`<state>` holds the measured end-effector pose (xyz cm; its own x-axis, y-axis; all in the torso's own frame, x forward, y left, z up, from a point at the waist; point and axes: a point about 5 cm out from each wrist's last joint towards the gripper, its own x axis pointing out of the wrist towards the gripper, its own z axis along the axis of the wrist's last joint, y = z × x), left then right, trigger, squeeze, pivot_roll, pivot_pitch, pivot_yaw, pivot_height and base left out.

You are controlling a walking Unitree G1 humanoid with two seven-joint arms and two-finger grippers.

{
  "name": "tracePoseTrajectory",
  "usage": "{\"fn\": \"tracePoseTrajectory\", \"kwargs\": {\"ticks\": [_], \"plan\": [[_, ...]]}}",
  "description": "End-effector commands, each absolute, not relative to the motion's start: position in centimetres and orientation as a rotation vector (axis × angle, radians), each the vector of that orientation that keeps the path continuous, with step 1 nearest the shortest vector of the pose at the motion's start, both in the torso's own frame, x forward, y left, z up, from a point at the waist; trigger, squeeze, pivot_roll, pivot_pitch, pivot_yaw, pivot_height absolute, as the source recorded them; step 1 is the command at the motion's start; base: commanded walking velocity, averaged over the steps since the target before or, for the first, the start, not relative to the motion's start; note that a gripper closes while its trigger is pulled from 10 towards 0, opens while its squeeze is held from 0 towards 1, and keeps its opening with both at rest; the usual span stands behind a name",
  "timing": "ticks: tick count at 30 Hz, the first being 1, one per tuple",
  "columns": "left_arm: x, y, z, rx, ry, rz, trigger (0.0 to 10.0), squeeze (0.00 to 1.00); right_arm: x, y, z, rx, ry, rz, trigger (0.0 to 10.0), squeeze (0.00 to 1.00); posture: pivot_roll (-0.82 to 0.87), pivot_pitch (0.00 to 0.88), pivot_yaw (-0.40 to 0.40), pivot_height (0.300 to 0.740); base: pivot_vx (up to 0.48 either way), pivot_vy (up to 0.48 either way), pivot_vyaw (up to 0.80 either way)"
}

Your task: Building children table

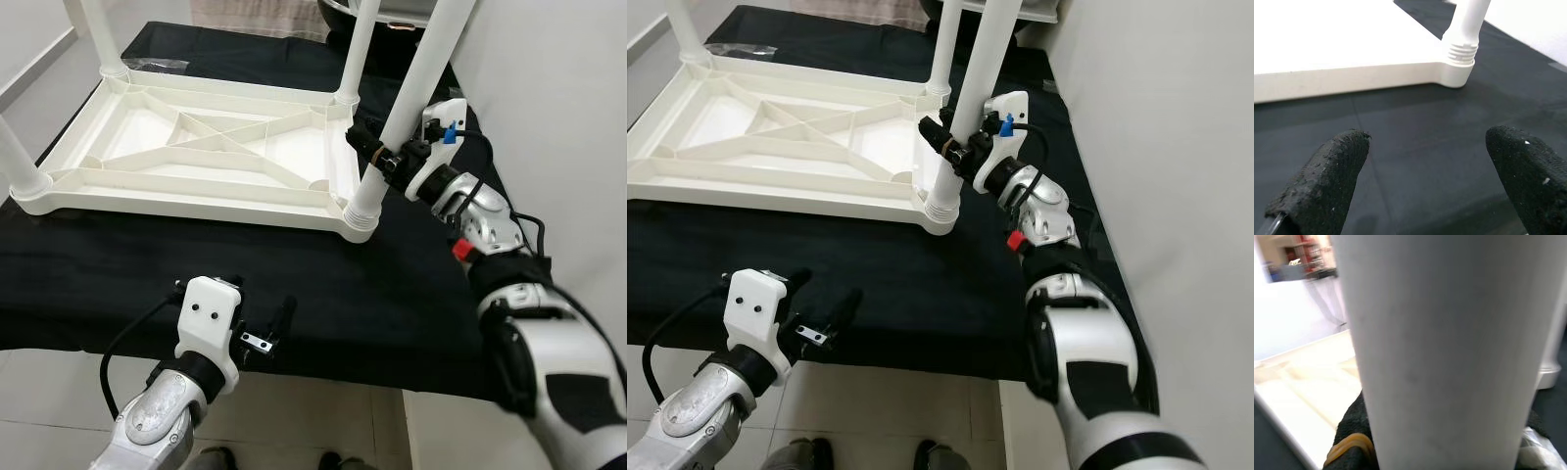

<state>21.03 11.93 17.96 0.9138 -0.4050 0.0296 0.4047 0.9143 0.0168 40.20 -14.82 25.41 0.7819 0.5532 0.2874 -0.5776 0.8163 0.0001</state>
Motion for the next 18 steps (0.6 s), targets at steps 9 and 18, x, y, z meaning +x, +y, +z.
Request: {"fn": "tracePoseTrajectory", "kwargs": {"ticks": [9, 18], "plan": [[21.7, 12.1, 17.6, 0.020, -0.026, -0.417, 10.0, 0.00, 37.8, -12.3, 18.3, 0.193, 0.030, -0.202, 0.0, 0.00, 0.12, 0.181, -0.109, 0.740, 0.000, 0.000, 0.00], [21.8, 12.5, 17.7, 0.023, -0.032, -0.400, 10.0, 0.00, 35.3, -7.8, 18.6, 0.303, 0.173, -0.524, 0.0, 0.00, 0.13, 0.174, -0.115, 0.740, 0.000, 0.000, 0.00]]}}
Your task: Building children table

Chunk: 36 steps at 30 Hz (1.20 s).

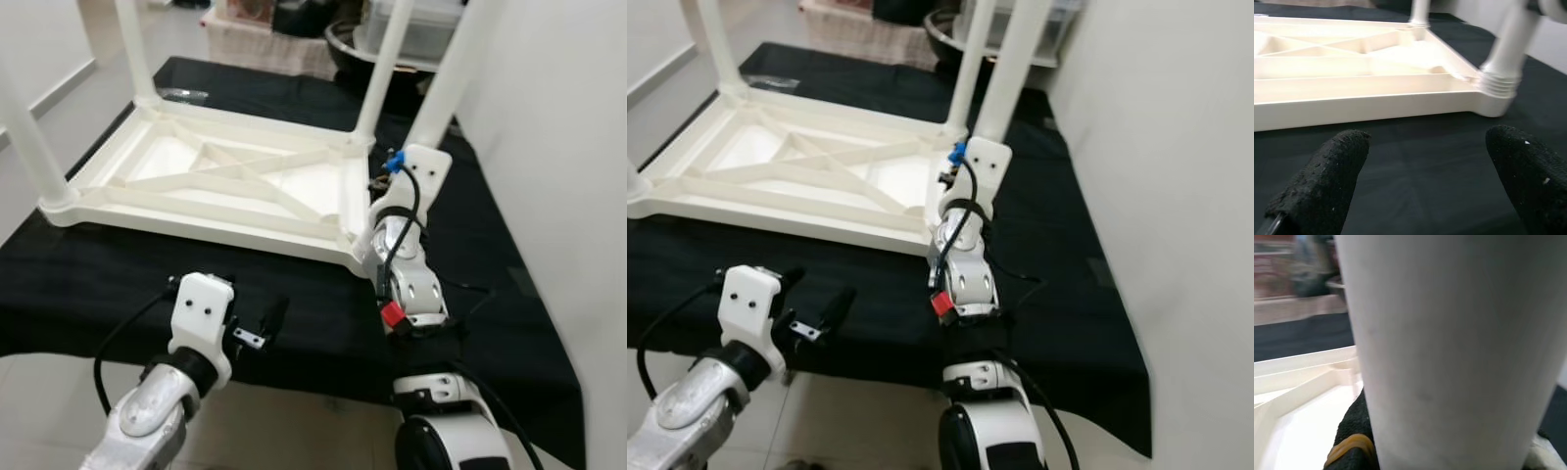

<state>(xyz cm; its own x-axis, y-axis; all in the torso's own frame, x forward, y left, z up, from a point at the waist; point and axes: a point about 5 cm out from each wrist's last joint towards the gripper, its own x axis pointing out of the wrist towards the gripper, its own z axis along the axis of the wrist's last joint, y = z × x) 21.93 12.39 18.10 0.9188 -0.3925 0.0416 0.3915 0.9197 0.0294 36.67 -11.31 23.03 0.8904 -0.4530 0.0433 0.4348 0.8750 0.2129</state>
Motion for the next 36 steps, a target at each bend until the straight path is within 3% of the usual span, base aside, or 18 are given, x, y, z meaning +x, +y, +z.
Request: {"fn": "tracePoseTrajectory", "kwargs": {"ticks": [1, 3, 4, 5, 6, 7, 10, 11, 14, 19, 20, 26, 30, 33, 36], "plan": [[21.8, 12.5, 17.7, 0.023, -0.032, -0.400, 10.0, 0.00, 35.3, -7.8, 18.6, 0.303, 0.173, -0.524, 0.0, 0.00, 0.13, 0.174, -0.115, 0.740, 0.000, 0.000, 0.00], [21.8, 12.4, 17.7, 0.026, -0.031, -0.400, 10.0, 0.00, 35.1, -7.1, 18.7, 0.306, 0.186, -0.539, 0.0, 0.00, 0.13, 0.172, -0.115, 0.740, 0.000, 0.000, 0.00], [21.8, 12.4, 17.6, 0.026, -0.031, -0.401, 10.0, 0.00, 34.9, -6.5, 18.8, 0.321, 0.187, -0.536, 2.5, 0.00, 0.13, 0.175, -0.115, 0.740, 0.000, 0.000, 0.00], [21.8, 12.4, 17.6, 0.026, -0.031, -0.401, 10.0, 0.00, 34.9, -6.5, 18.8, 0.321, 0.187, -0.536, 2.5, 0.00, 0.13, 0.175, -0.115, 0.740, 0.000, 0.000, 0.00], [21.9, 12.3, 17.6, 0.026, -0.032, -0.402, 10.0, 0.00, 34.9, -6.1, 19.0, 0.334, 0.172, -0.520, 5.6, 0.00, 0.13, 0.175, -0.117, 0.740, 0.000, 0.000, 0.00], [21.9, 12.3, 17.6, 0.026, -0.031, -0.402, 10.0, 0.00, 35.0, -5.9, 19.2, 0.326, 0.155, -0.474, 10.0, 0.00, 0.13, 0.176, -0.116, 0.740, 0.000, 0.000, 0.00], [21.9, 12.2, 17.6, 0.024, -0.031, -0.403, 10.0, 0.00, 35.1, -5.7, 19.4, 0.311, 0.152, -0.391, 10.0, 0.00, 0.12, 0.176, -0.115, 0.740, 0.000, 0.000, 0.00], [22.0, 12.3, 17.5, 0.023, -0.029, -0.402, 10.0, 0.00, 35.1, -6.0, 19.9, 0.275, 0.101, -0.288, 10.0, 1.00, 0.11, 0.179, -0.114, 0.740, 0.000, 0.000, 0.00], [22.0, 12.2, 17.4, 0.021, -0.027, -0.403, 10.0, 0.00, 34.4, -6.7, 20.5, 0.261, 0.047, -0.257, 10.0, 1.00, 0.11, 0.178, -0.118, 0.740, 0.000, 0.000, 0.00], [22.0, 12.1, 17.3, 0.017, -0.026, -0.405, 10.0, 0.00, 33.8, -7.7, 21.1, 0.210, 0.005, -0.258, 10.0, 1.00, 0.10, 0.175, -0.117, 0.740, 0.000, 0.000, 0.00], [22.0, 12.1, 17.3, 0.016, -0.025, -0.405, 10.0, 0.00, 33.8, -7.8, 21.6, 0.216, -0.046, -0.201, 10.0, 0.00, 0.10, 0.170, -0.118, 0.740, 0.000, 0.000, 0.00], [21.9, 11.9, 17.1, 0.017, -0.025, -0.409, 10.0, 0.00, 33.5, -9.4, 22.8, 0.176, -0.223, 0.145, 10.0, 0.00, 0.10, 0.158, -0.122, 0.740, 0.000, 0.000, 0.00], [21.9, 11.9, 17.1, 0.016, -0.027, -0.409, 10.0, 0.00, 34.0, -10.9, 22.4, 0.140, -0.217, 0.286, 10.0, 0.00, 0.09, 0.153, -0.122, 0.740, 0.000, 0.000, 0.00], [21.9, 11.8, 17.1, 0.014, -0.032, -0.411, 10.0, 0.00, 35.5, -12.9, 22.4, 0.090, -0.189, 0.519, 10.0, 0.00, 0.10, 0.141, -0.132, 0.740, 0.000, 0.000, 0.00], [21.8, 11.8, 17.1, 0.014, -0.033, -0.411, 10.0, 0.00, 35.8, -13.2, 22.6, 0.088, -0.188, 0.560, 10.0, 0.00, 0.11, 0.139, -0.133, 0.740, 0.000, 0.000, 0.00]]}}
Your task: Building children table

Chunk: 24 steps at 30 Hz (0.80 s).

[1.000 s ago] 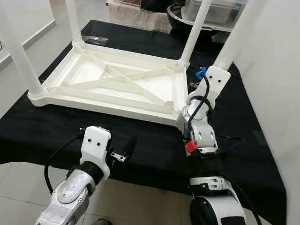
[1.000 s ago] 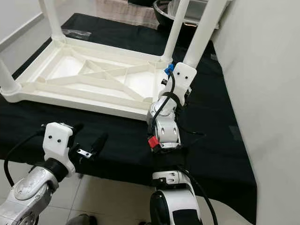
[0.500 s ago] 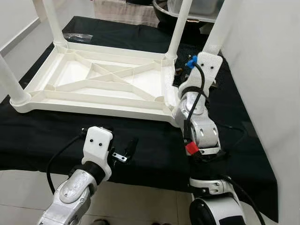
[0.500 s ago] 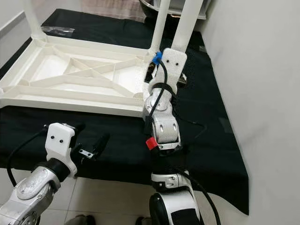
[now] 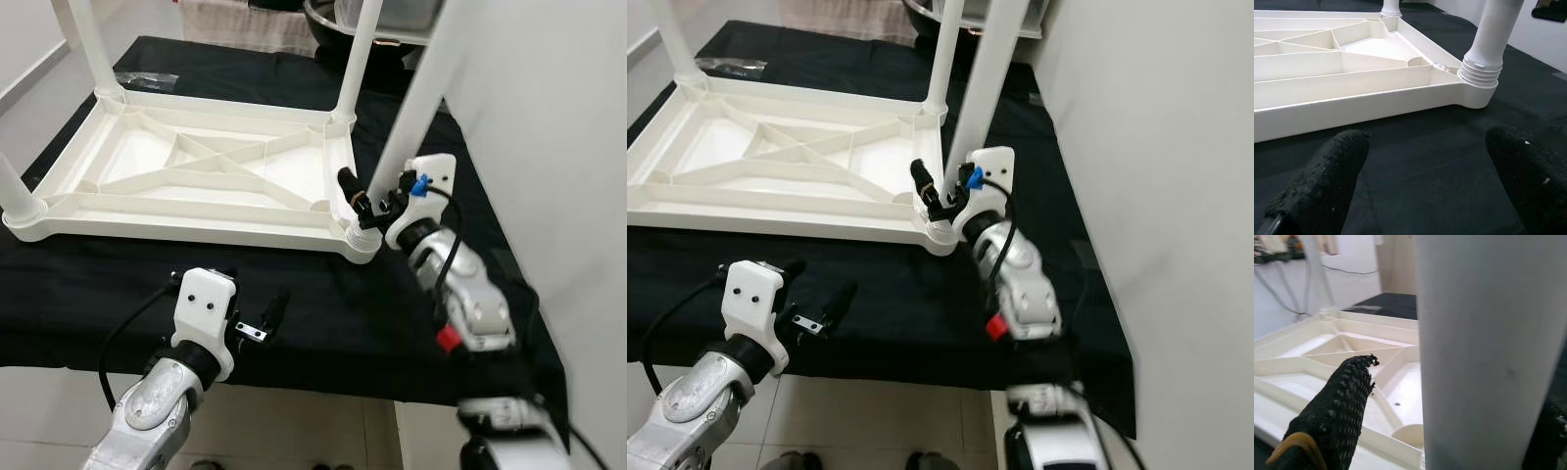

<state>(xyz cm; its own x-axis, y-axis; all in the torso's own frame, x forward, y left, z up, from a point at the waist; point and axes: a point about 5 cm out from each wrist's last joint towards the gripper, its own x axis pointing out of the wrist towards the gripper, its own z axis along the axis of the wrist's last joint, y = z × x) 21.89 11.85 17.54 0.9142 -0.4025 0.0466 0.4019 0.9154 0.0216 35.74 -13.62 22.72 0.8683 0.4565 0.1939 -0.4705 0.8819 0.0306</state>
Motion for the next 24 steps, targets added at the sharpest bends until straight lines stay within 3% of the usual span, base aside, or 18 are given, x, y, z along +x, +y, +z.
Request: {"fn": "tracePoseTrajectory", "kwargs": {"ticks": [1, 7, 9, 14, 24], "plan": [[21.8, 11.7, 17.1, 0.014, -0.033, -0.410, 10.0, 0.00, 36.2, -13.1, 23.0, 0.075, -0.189, 0.617, 10.0, 0.00, 0.11, 0.136, -0.136, 0.740, 0.000, 0.000, 0.00], [21.6, 11.6, 17.1, 0.017, -0.038, -0.411, 10.0, 0.00, 36.9, -12.3, 23.6, 0.057, -0.166, 0.833, 10.0, 0.00, 0.13, 0.133, -0.144, 0.740, 0.000, 0.000, 0.00], [21.5, 11.7, 17.3, 0.016, -0.040, -0.409, 10.0, 0.00, 36.6, -12.0, 23.8, 0.059, -0.126, 1.046, 10.0, 0.00, 0.14, 0.133, -0.144, 0.740, 0.000, 0.000, 0.00], [21.3, 11.8, 17.4, 0.014, -0.041, -0.409, 10.0, 0.00, 36.0, -11.9, 24.4, 0.053, -0.096, 1.286, 10.0, 0.00, 0.14, 0.137, -0.147, 0.740, 0.000, 0.000, 0.00], [21.1, 11.4, 17.3, 0.007, -0.038, -0.427, 10.0, 0.00, 36.6, -11.5, 25.6, 0.121, -0.137, 1.411, 10.0, 0.00, 0.15, 0.151, -0.140, 0.740, 0.000, 0.000, 0.00]]}}
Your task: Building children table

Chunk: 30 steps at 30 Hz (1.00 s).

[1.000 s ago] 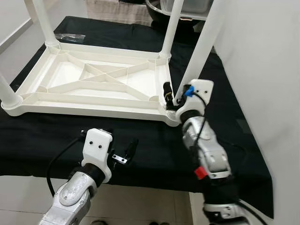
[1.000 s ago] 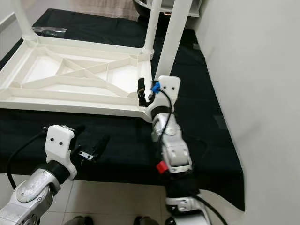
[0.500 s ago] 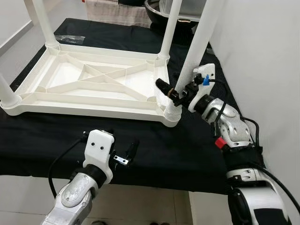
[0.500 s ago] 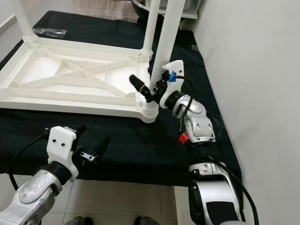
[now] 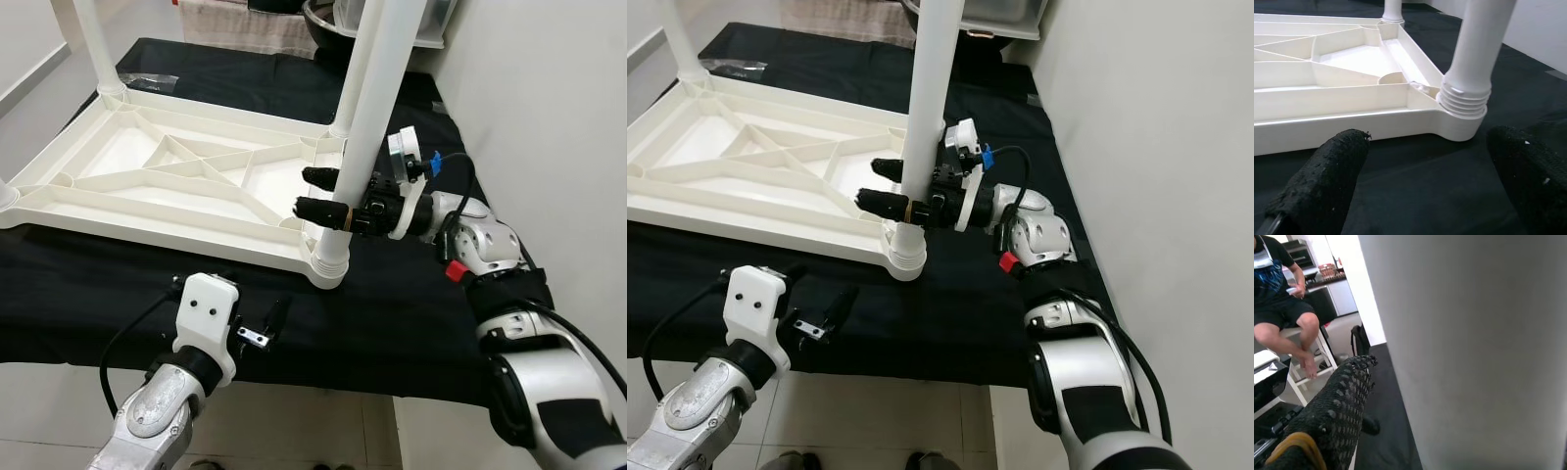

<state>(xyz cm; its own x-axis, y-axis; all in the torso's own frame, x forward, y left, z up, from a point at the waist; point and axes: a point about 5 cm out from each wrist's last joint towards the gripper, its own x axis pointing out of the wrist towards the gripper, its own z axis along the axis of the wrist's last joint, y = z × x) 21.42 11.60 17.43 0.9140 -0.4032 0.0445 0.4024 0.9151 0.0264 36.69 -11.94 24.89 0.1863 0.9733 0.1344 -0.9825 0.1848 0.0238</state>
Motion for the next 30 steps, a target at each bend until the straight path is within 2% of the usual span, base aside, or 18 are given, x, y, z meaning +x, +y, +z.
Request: {"fn": "tracePoseTrajectory", "kwargs": {"ticks": [1, 2, 3, 11, 14, 15, 17, 18, 20, 21, 22, 24, 25, 27, 29, 30], "plan": [[21.1, 11.4, 17.3, 0.005, -0.038, -0.428, 10.0, 0.00, 36.6, -11.4, 25.6, 0.142, -0.148, 1.430, 5.1, 0.00, 0.15, 0.150, -0.141, 0.740, 0.000, 0.000, 0.00], [21.1, 11.4, 17.3, 0.005, -0.038, -0.428, 10.0, 0.00, 36.6, -11.4, 25.6, 0.142, -0.148, 1.430, 5.1, 0.00, 0.15, 0.150, -0.141, 0.740, 0.000, 0.000, 0.00], [21.1, 11.3, 17.3, 0.005, -0.038, -0.429, 10.0, 0.00, 36.7, -11.4, 25.6, 0.164, -0.157, 1.427, 0.0, 0.00, 0.15, 0.150, -0.141, 0.740, 0.000, 0.000, 0.00], [21.1, 11.4, 17.2, 0.006, -0.034, -0.430, 10.0, 0.00, 36.9, -10.8, 23.7, 0.171, -0.148, 1.219, 0.0, 0.00, 0.15, 0.147, -0.132, 0.740, 0.000, 0.000, 0.00], [21.3, 11.3, 17.0, 0.009, -0.031, -0.431, 10.0, 0.00, 37.8, -11.2, 23.0, 0.137, -0.132, 0.935, 0.0, 0.00, 0.14, 0.130, -0.130, 0.740, 0.000, 0.000, 0.00], [21.3, 11.3, 17.0, 0.009, -0.031, -0.431, 10.0, 0.00, 37.8, -11.2, 23.0, 0.137, -0.132, 0.935, 0.0, 0.00, 0.14, 0.130, -0.130, 0.740, 0.000, 0.000, 0.00], [21.5, 11.3, 16.9, 0.011, -0.033, -0.430, 10.0, 0.00, 38.2, -11.7, 22.6, 0.122, -0.119, 0.774, 0.0, 0.00, 0.13, 0.121, -0.131, 0.740, 0.000, 0.000, 0.00], [21.5, 11.3, 16.9, 0.011, -0.033, -0.430, 10.0, 0.00, 38.2, -11.7, 22.6, 0.122, -0.119, 0.774, 0.0, 0.00, 0.13, 0.121, -0.131, 0.740, 0.000, 0.000, 0.00], [21.7, 11.4, 16.9, 0.014, -0.035, -0.429, 10.0, 0.00, 38.5, -12.9, 21.7, 0.085, -0.080, 0.484, 0.0, 0.00, 0.13, 0.114, -0.122, 0.740, 0.000, 0.000, 0.00], [21.9, 11.3, 16.9, 0.015, -0.038, -0.430, 10.0, 0.00, 38.5, -14.0, 21.0, 0.079, -0.052, 0.268, 0.0, 0.00, 0.12, 0.108, -0.122, 0.740, 0.000, 0.000, 0.00], [21.9, 11.3, 16.9, 0.015, -0.038, -0.430, 10.0, 0.00, 38.5, -14.0, 21.0, 0.079, -0.052, 0.268, 0.0, 0.00, 0.12, 0.108, -0.122, 0.740, 0.000, 0.000, 0.00], [22.0, 11.3, 16.9, 0.016, -0.042, -0.433, 10.0, 0.00, 37.7, -15.7, 19.9, 0.064, -0.004, -0.049, 0.0, 0.00, 0.12, 0.104, -0.117, 0.740, 0.000, 0.000, 0.00], [22.0, 11.3, 16.9, 0.016, -0.042, -0.433, 10.0, 0.00, 37.7, -15.7, 19.9, 0.064, -0.004, -0.049, 0.0, 0.00, 0.12, 0.104, -0.117, 0.740, 0.000, 0.000, 0.00], [22.1, 11.2, 16.9, 0.016, -0.044, -0.436, 10.0, 0.00, 36.5, -15.0, 19.4, 0.116, 0.020, -0.252, 0.0, 0.00, 0.12, 0.097, -0.119, 0.740, 0.000, 0.000, 0.00], [22.1, 11.2, 16.9, 0.016, -0.044, -0.436, 10.0, 0.00, 36.5, -15.0, 19.4, 0.116, 0.020, -0.252, 0.0, 0.00, 0.12, 0.097, -0.119, 0.740, 0.000, 0.000, 0.00], [22.0, 11.1, 16.9, 0.021, -0.045, -0.437, 10.0, 0.00, 36.1, -13.8, 19.2, 0.149, 0.034, -0.301, 0.0, 0.00, 0.13, 0.096, -0.120, 0.740, 0.000, 0.000, 0.00]]}}
